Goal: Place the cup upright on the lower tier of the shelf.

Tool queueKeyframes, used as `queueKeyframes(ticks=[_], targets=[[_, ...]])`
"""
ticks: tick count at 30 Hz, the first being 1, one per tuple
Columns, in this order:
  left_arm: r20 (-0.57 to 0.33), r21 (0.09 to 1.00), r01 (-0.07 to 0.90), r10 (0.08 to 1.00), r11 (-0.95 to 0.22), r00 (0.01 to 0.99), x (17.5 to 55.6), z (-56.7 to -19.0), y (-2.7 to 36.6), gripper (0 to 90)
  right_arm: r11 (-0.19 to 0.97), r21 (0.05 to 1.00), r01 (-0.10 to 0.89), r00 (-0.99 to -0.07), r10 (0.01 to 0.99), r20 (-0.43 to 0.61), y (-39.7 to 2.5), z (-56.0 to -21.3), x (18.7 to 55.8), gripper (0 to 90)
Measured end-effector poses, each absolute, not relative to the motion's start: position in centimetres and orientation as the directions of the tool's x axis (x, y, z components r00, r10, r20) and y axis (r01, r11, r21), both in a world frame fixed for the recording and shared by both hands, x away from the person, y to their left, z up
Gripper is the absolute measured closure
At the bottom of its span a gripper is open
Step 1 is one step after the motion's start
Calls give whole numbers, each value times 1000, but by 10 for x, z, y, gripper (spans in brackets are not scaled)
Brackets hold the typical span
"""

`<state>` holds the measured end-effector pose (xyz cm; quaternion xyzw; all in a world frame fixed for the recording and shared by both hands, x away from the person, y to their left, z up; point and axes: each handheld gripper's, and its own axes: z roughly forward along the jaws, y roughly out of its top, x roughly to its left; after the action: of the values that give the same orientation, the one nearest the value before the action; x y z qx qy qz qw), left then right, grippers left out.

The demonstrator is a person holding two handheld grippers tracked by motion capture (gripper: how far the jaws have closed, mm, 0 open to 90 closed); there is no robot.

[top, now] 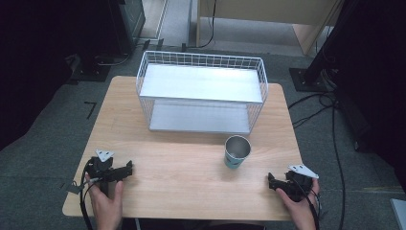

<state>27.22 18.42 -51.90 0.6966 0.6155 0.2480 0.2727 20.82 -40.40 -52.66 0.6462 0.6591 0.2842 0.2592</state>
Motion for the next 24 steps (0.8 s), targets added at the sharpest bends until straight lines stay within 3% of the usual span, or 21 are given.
queueKeyframes(ticks=[24], targets=[[9, 685, 723, 993, -89, 115, 272, -519, 184, 0, 62, 738, 672, -105, 994, 13, -384, -514, 198, 0]])
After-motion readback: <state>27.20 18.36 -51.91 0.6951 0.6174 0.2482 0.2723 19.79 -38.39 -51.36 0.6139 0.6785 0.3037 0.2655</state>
